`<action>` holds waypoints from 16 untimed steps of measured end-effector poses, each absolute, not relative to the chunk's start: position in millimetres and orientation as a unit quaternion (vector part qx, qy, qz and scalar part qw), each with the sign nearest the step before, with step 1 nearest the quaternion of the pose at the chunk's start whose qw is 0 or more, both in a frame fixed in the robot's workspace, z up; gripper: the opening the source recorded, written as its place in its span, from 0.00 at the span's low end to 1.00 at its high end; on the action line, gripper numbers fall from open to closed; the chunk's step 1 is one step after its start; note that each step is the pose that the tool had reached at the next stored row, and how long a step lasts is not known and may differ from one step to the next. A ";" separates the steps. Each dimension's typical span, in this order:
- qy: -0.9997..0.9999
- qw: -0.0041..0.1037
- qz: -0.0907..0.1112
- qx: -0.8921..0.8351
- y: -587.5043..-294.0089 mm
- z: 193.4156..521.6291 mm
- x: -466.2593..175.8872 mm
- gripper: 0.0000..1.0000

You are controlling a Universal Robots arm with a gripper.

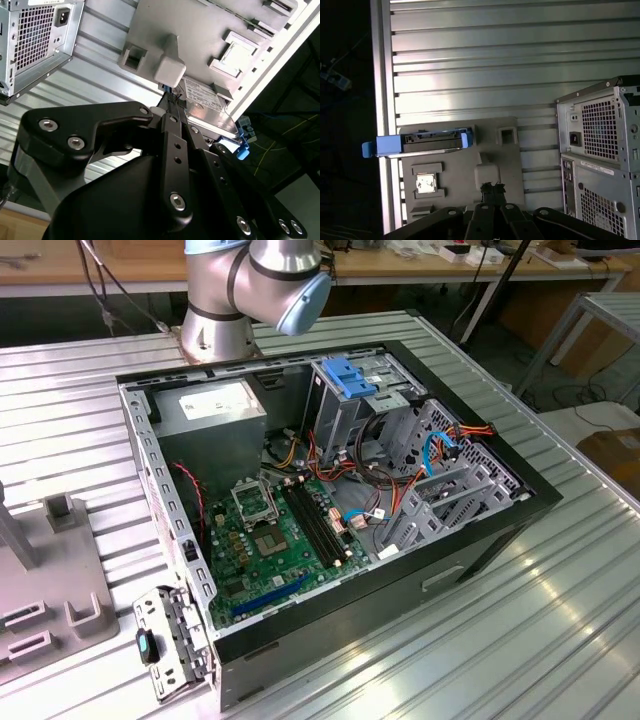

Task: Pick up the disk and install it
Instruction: 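Reach for the disk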

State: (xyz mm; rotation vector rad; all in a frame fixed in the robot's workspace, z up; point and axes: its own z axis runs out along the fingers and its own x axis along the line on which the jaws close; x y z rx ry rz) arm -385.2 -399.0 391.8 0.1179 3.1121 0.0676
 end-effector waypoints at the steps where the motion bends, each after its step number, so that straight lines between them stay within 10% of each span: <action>1: 0.999 0.013 0.022 0.038 -398.9 391.8 -386.8 0.11; 16: 0.999 0.013 0.022 0.038 -398.9 391.7 -403.5 0.11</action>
